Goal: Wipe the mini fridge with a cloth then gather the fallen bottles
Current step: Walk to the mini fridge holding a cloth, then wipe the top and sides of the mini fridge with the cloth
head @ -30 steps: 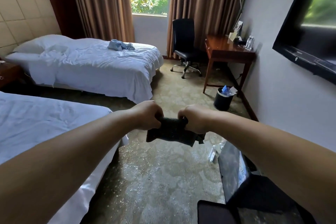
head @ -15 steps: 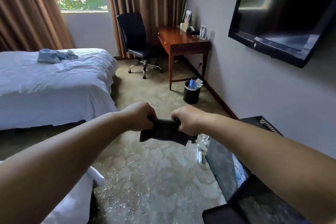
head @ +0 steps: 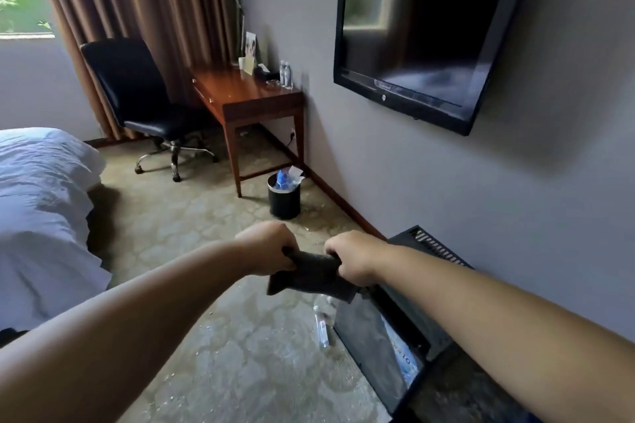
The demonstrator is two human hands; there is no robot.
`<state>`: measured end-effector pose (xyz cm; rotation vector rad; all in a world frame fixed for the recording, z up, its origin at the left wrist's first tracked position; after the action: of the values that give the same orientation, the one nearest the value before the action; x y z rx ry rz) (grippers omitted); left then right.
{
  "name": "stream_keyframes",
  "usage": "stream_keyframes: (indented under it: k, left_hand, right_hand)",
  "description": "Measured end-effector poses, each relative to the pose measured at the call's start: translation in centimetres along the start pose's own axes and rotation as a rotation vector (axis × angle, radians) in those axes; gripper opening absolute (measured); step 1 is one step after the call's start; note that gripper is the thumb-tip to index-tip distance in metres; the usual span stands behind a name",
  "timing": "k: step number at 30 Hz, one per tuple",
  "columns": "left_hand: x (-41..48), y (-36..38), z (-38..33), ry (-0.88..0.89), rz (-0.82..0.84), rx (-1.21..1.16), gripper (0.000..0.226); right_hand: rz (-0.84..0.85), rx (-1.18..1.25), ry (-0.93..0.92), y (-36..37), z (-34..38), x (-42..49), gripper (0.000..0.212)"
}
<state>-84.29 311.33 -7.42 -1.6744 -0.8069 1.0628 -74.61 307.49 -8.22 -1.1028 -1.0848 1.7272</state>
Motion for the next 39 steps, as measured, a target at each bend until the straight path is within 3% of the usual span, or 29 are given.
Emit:
stream_keyframes:
  k: [11, 18, 34, 39]
  left_hand:
    - [13.3, 1.1, -9.0, 0.236, 0.108, 0.234, 0.026]
    - [19.6, 3.2, -15.2, 0.455, 0.158, 0.282, 0.029]
    - [34.9, 1.0, -16.7, 0.885, 0.369, 0.322, 0.032]
    - [36.0, 3.1, -16.1, 0.910, 0.552, 0.279, 0.026]
  right_hand:
    - [0.015, 0.039, 0.188, -0.5, -14.1, 3.9, 0.015]
    - [0.007, 0.159, 0.429, 1.2, -21.8, 3.2, 0.022]
    - [-0.053, 0.394, 0.806, -2.0, -28.0, 11.9, 0.010]
    - [-0.003, 0.505, 0.880, -1.0, -28.3, 12.0, 0.041]
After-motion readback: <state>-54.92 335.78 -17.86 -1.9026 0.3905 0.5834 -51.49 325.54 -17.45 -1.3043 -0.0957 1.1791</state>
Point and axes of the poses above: each hand's wrist, its own x-axis towards the middle knuckle, its own y-axis out of the palm, z = x × y, the point moved 10 cm from there along x, towards the middle knuckle, and after that the axes turned 9 degrees about -y, right-handed, at the moved point
